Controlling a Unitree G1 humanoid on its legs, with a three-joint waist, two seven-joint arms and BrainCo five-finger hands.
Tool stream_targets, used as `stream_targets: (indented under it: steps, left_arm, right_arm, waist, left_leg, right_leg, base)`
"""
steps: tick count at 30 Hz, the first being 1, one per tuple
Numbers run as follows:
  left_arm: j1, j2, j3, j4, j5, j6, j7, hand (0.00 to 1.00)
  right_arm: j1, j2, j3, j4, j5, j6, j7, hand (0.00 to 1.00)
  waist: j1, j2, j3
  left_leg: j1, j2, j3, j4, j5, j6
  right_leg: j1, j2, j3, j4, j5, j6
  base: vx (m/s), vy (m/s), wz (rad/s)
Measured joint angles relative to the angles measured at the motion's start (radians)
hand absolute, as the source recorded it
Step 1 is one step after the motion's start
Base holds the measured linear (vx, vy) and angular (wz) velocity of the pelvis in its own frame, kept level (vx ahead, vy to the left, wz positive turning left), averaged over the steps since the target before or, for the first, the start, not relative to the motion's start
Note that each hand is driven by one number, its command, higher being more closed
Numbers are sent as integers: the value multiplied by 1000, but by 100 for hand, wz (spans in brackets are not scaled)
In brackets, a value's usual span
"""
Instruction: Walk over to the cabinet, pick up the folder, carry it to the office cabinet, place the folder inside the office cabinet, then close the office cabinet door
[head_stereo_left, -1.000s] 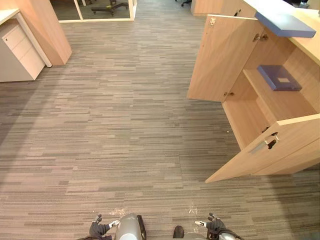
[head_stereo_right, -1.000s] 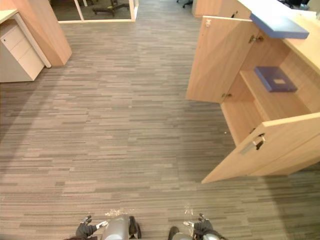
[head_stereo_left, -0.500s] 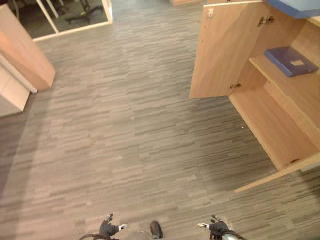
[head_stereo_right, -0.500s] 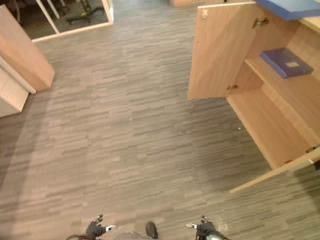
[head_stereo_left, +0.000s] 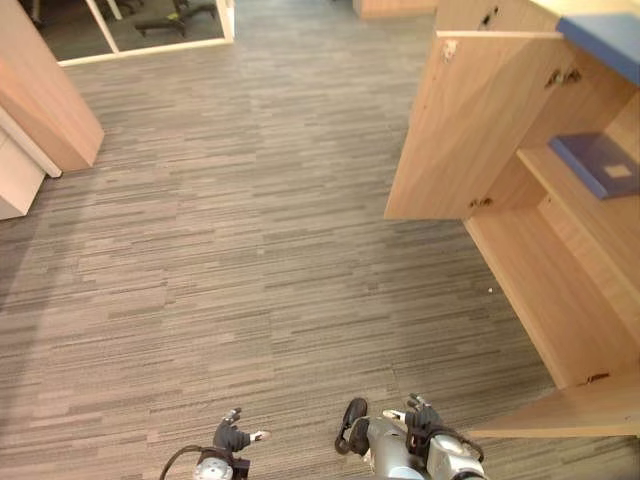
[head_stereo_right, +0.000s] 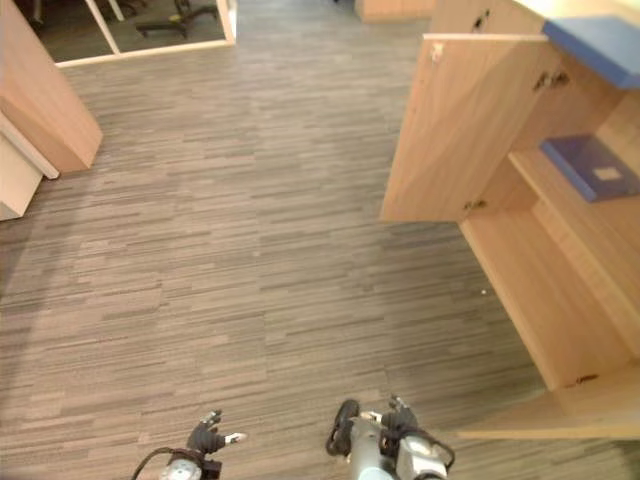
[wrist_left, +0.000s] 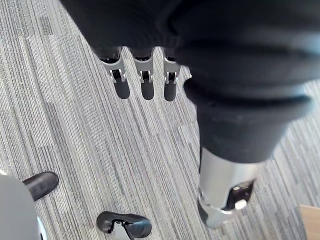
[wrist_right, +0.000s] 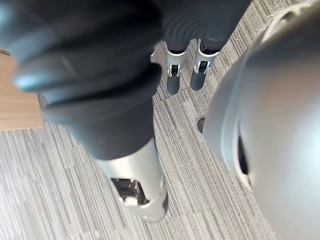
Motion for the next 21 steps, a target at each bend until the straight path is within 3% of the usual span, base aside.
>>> stream_targets:
  steps: [1,2,4,5,6,7,9,12,14,15,16,18,21]
  left_arm:
    - [-1,-9,15,3,7,1,0,0]
    - [0,-30,36,2,8,2,-1,0]
    - [9,-49,80,-18,-1,3,-2,0]
    - [24,-63,127,-49,-16,2,2,0]
    - [47,-85,195,-83,-56,2,17,0]
    - [67,-94,238,-96,-87,3,30,0]
    - [79,-96,261,-125,-141,1,54,0]
    - [78,-87,255,-145,-156,-3,64,0]
    - [77,-85,250,-156,-157,-3,64,0]
    - [76,-87,246,-156,-155,-5,64,0]
    - [75,-88,243,-156,-152,-10,63,0]
    - [69,-86,237,-152,-149,-10,63,0]
    - [65,-85,219,-139,-148,-10,64,0]
  right_arm:
    - [11,6,-24,-2,0,-1,0,0]
    - [39,8,-45,-3,0,-1,-1,0]
    - [69,9,-53,-15,1,0,-2,0]
    - [90,9,-53,-30,0,0,-4,0]
    - [106,8,-53,-45,0,0,-7,0]
    - [109,10,-53,-45,0,1,-11,0]
    - [114,13,-53,-42,-1,4,-13,0]
    - [102,4,-53,0,-1,6,-18,0]
    - [82,-2,-52,21,-1,8,-20,0]
    - [62,-4,-52,21,0,8,-20,0]
    - [40,-7,-45,21,0,5,-20,0]
    - [29,-9,-13,21,0,0,-20,0]
    - [54,-5,-13,22,-1,0,-20,0]
  waist:
    - [-4,-1,0]
    - [-9,-4,-2]
    - [-7,-7,-9]
    - [-4,-3,-15]
    - [6,8,-22]
    - [12,11,-26]
    - [27,4,-28]
    - [51,-5,-23]
    - [57,-11,-18]
    - [59,-12,-14]
    - [61,-11,-13]
    - [64,-9,-14]
    - [73,5,-26]
  left_leg:
    - [4,31,7,44,-5,-9]
    - [-20,78,7,188,-22,-34]
    - [-85,128,1,391,-25,-40]
    - [-151,178,0,573,-5,-29]
    - [-244,263,-3,828,43,1]
    - [-318,333,-2,1023,55,9]
    - [-414,385,2,1159,47,5]
    - [-518,361,27,1068,6,-5]
    - [-549,288,11,868,-19,-16]
    - [-569,220,-45,691,-20,-20]
    - [-583,156,-135,496,0,-43]
    - [-589,96,-267,276,65,-71]
    - [-585,73,-337,215,228,-50]
  right_leg:
    - [31,24,-8,-10,-24,-4]
    - [98,52,-15,-52,-43,1]
    - [155,76,-17,-105,-45,0]
    - [196,105,-12,-146,-46,-1]
    - [246,150,6,-188,-50,-7]
    - [290,187,32,-217,-57,-13]
    - [355,218,76,-269,-61,-11]
    - [430,214,149,-314,-50,-21]
    - [460,190,194,-325,-49,-18]
    - [476,173,224,-336,-49,-11]
    - [483,162,263,-343,-54,-1]
    - [512,158,313,-367,-62,18]
    - [566,147,400,-374,-96,76]
  base:
    - [359,-271,9]
    - [363,-286,16]
    - [286,-235,10]
    - [369,-260,-21]
    - [449,-257,-56]
    - [392,-169,-63]
    - [398,-126,-65]
    - [391,-87,-68]
    - [332,-20,-74]
    - [248,45,-82]
    - [375,96,-88]
    - [320,124,-87]
    - [417,204,-97]
